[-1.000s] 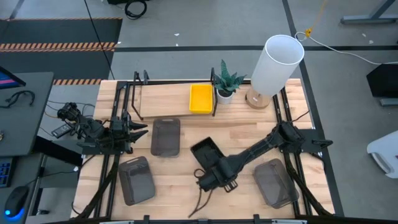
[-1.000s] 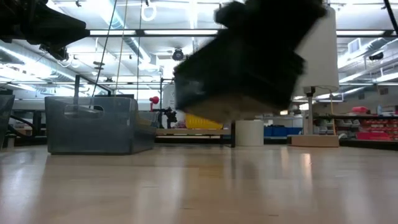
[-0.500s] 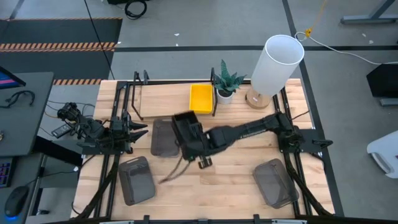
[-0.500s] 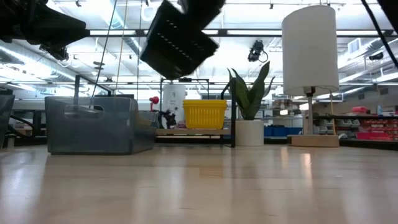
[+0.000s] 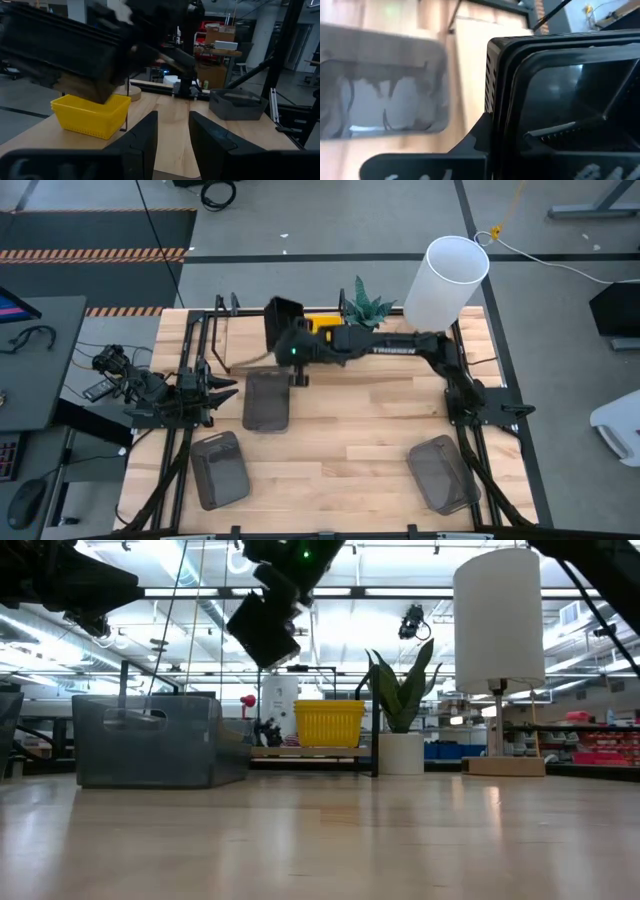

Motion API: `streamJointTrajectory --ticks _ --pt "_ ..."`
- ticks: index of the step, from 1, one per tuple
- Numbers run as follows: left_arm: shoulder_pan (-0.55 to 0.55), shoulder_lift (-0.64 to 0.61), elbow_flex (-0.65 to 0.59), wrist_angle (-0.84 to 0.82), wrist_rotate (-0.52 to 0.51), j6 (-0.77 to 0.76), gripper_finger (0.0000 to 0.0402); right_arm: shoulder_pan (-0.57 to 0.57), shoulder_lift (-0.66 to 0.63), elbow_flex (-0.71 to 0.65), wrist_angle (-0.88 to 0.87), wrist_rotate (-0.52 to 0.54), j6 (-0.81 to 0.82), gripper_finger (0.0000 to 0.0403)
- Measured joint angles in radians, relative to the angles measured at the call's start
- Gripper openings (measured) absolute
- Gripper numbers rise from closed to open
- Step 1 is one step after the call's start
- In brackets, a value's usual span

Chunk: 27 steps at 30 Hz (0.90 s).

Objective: Stack baskets on shelf by color
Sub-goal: Put the stacked black baskets on the shelf

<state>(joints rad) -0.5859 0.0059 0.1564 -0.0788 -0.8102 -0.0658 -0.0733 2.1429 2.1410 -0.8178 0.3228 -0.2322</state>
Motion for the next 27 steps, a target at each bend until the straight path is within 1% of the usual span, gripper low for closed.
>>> streamJointTrajectory --ticks 5,10,12,16,18,21,27 --pt "0.0 0.0 0.0 0.0 0.0 0.0 0.0117 -0.025 0.0 0.0 0.15 -0.036 -0.07 0.0016" --pt "0.0 0.0 0.0 0.0 0.0 0.0 0.0117 -0.028 0.0 0.0 0.196 -0.033 -0.135 0.0016" --pt "0.0 0.0 0.0 0.0 0.0 0.0 0.0117 -0.034 0.0 0.0 0.196 -0.053 -0.125 0.0016" --pt "0.0 0.0 0.0 0.0 0.0 0.0 0.0117 -0.059 0.0 0.0 0.226 -0.123 -0.039 0.0016" --pt "0.0 0.0 0.0 0.0 0.0 0.0 0.0117 -0.074 0.0 0.0 0.238 -0.126 -0.005 0.0016" --pt "0.0 0.0 0.0 0.0 0.0 0.0 0.0117 -0.095 0.0 -0.002 0.241 -0.129 0.001 0.0016" --pt "0.0 0.0 0.0 0.0 0.0 0.0 0.0117 -0.122 0.0 -0.109 0.327 -0.172 0.002 0.0016"
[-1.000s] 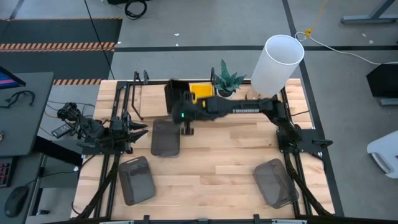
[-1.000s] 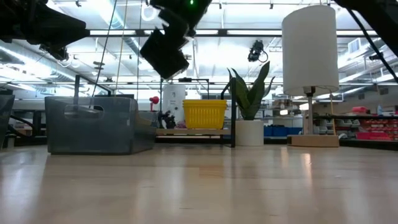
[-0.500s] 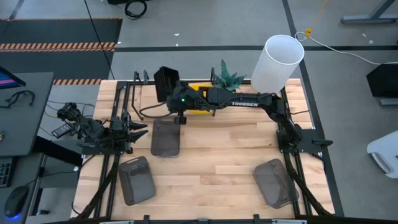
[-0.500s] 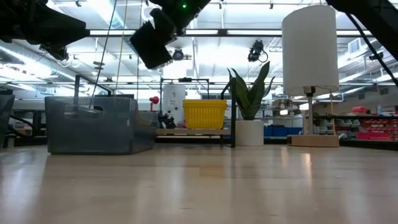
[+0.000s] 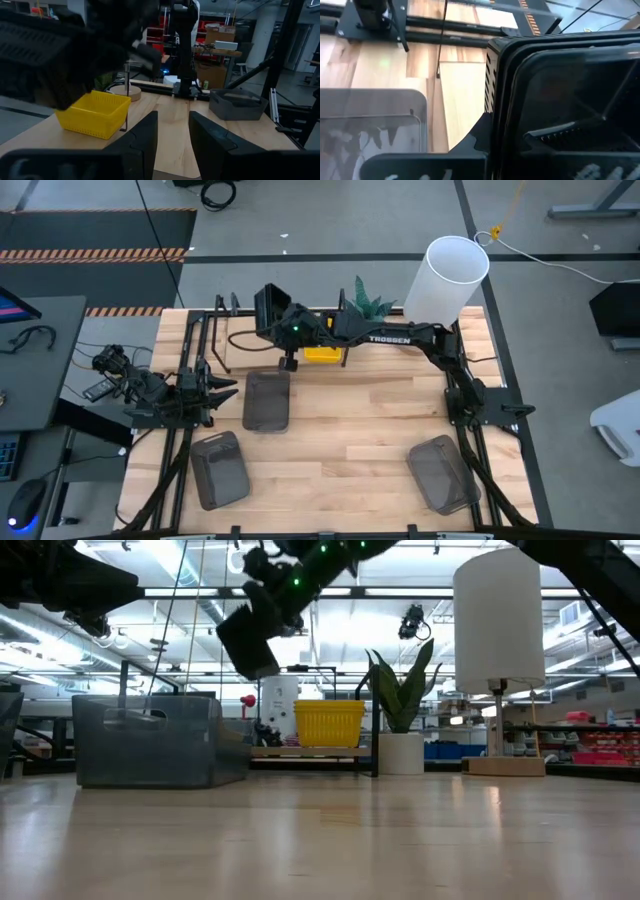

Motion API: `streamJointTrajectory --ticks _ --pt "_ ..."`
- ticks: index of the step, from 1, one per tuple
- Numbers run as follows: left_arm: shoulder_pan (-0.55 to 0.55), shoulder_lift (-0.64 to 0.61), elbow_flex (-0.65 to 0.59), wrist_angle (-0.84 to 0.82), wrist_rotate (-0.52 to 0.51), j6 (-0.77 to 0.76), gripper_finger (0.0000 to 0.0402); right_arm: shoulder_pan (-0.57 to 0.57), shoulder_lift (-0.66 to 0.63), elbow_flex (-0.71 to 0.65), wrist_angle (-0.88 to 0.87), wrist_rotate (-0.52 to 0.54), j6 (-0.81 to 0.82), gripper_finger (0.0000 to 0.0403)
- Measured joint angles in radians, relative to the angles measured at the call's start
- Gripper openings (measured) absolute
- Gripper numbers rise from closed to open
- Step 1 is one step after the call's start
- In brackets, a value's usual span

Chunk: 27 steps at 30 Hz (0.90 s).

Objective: Stack baskets on shelf by color
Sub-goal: Put the stacked black baskets on the shelf

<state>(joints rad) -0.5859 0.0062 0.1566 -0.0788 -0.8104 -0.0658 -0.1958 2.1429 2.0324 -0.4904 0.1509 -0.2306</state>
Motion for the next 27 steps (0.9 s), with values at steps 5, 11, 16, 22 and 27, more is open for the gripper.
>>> streamJointTrajectory --ticks 5,11,16,22,27 --pt "0.0 0.0 0.0 0.0 0.0 0.0 0.0117 -0.011 0.0 -0.085 0.049 -0.002 0.014 0.0016" --pt "0.0 0.0 0.0 0.0 0.0 0.0 0.0117 -0.011 0.0 -0.177 0.051 -0.039 0.051 0.0016" --pt "0.0 0.0 0.0 0.0 0.0 0.0 0.0117 -0.012 0.0 -0.205 0.06 -0.022 0.049 0.0021" --pt "0.0 0.0 0.0 0.0 0.0 0.0 0.0117 -0.011 0.0 -0.208 0.042 -0.025 0.048 0.0021" --pt "0.0 0.0 0.0 0.0 0.0 0.0 0.0117 -0.012 -0.001 -0.208 0.03 -0.047 0.051 0.002"
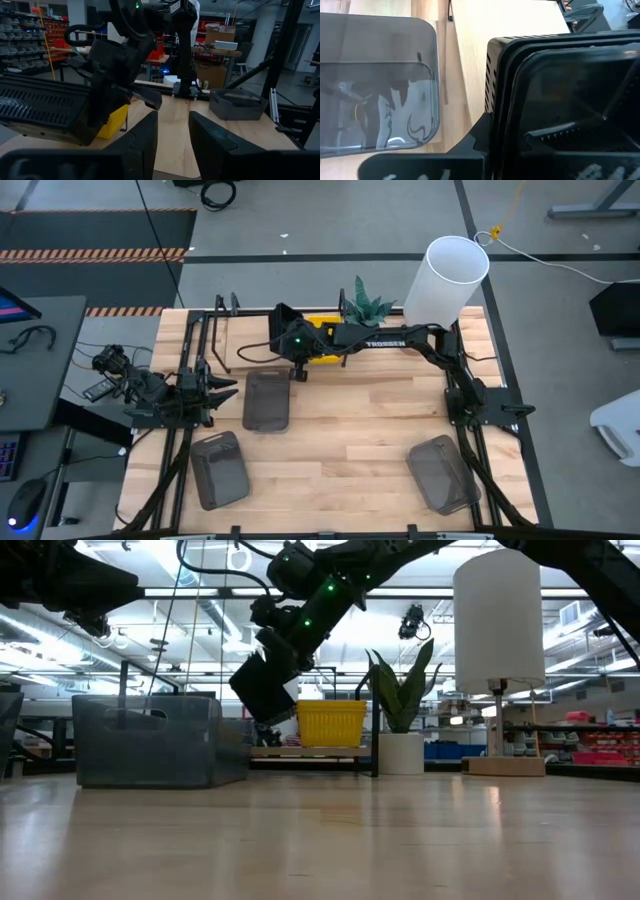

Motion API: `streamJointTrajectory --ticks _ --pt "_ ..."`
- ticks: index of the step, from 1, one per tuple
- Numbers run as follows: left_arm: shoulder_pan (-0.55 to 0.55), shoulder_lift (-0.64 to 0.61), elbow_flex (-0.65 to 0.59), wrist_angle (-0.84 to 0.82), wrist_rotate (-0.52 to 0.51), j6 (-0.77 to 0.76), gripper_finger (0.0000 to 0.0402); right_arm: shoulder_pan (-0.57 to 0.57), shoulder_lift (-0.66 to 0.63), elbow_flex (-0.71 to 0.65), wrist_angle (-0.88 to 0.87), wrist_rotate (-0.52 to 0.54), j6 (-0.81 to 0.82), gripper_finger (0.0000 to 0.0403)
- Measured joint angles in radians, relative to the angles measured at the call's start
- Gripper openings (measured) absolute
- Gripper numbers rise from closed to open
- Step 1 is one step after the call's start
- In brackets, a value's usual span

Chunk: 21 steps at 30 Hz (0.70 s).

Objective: Stack baskets on shelf by color
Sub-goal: Put the stacked black baskets on the shelf

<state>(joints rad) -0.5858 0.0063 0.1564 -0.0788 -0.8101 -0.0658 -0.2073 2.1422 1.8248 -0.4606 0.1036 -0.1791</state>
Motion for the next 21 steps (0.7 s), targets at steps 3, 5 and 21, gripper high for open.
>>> streamJointTrajectory --ticks 3,5,21 --pt "0.0 0.0 0.0 0.0 0.0 0.0 0.0117 0.0 0.0 0.0 0.004 0.0 0.0 0.0025" --pt "0.0 0.0 0.0 0.0 0.0 0.0 0.0117 0.0 0.0 0.0 0.014 -0.001 -0.003 0.003" --pt "0.0 0.0 0.0 0.0 0.0 0.0 0.0117 0.0 0.0 0.0 0.017 -0.007 -0.007 0.0101"
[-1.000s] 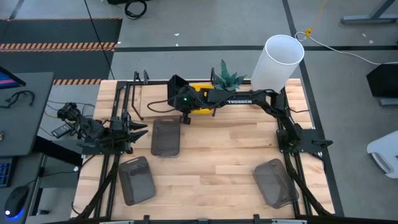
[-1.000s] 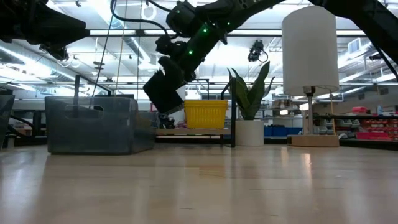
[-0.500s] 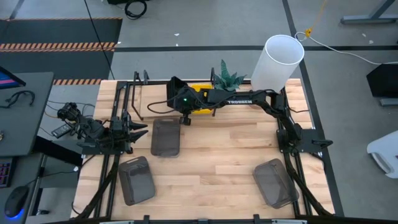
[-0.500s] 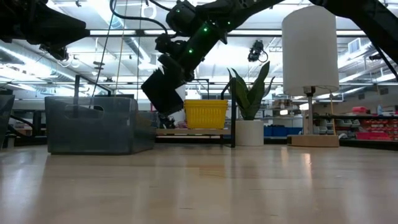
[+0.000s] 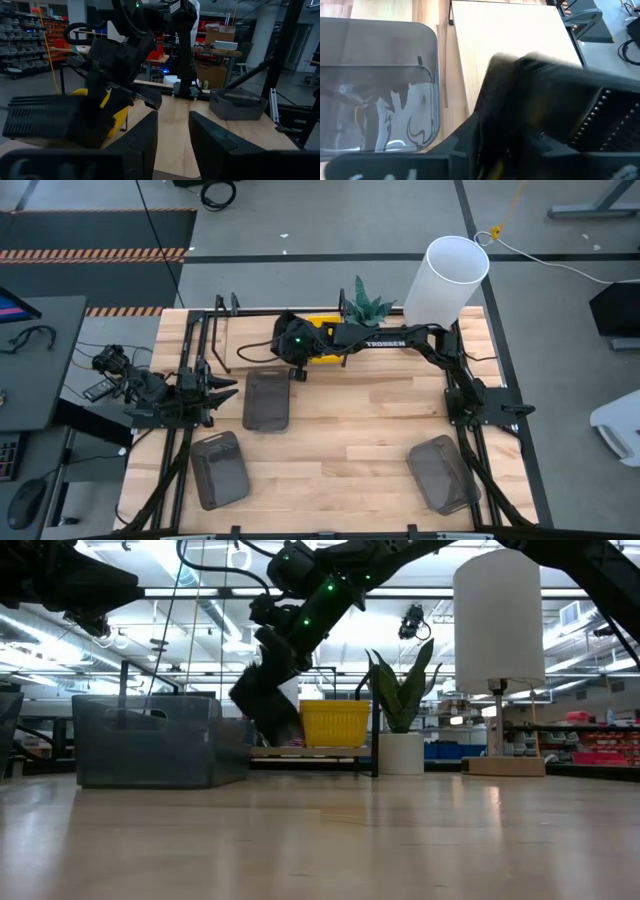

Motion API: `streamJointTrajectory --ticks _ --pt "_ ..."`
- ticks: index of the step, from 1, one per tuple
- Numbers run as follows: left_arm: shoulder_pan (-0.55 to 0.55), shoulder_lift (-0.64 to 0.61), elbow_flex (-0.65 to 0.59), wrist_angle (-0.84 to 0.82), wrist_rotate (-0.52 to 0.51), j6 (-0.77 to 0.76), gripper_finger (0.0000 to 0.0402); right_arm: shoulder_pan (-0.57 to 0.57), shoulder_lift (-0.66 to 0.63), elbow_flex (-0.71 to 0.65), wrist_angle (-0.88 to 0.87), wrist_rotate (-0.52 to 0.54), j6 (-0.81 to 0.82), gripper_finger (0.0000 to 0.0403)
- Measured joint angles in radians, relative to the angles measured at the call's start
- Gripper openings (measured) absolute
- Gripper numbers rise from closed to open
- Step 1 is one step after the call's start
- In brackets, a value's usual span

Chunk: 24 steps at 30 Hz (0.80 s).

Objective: Stack baskets on shelf by color
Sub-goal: Put the stacked black baskets on the shelf, then stack the bottom left black bin on top of the top black bin

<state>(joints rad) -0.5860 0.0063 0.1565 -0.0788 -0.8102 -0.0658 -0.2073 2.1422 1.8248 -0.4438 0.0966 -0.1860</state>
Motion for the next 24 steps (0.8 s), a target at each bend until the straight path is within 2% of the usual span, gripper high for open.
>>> streamJointTrajectory --ticks 5,13,18,24 --pt "0.0 0.0 0.0 0.0 0.0 0.0 0.0117 0.0 0.0 0.0 0.002 -0.03 0.0 0.0116" --pt "0.0 0.0 0.0 0.0 0.0 0.0 0.0117 -0.001 0.0 0.0 0.006 -0.03 0.006 0.0117" --pt "0.0 0.0 0.0 0.0 0.0 0.0 0.0117 0.002 0.0 0.022 0.004 0.013 -0.017 0.0117" --pt "0.0 0.0 0.0 0.0 0.0 0.0 0.0117 0.005 -0.002 0.06 -0.04 -0.011 -0.027 0.0117"
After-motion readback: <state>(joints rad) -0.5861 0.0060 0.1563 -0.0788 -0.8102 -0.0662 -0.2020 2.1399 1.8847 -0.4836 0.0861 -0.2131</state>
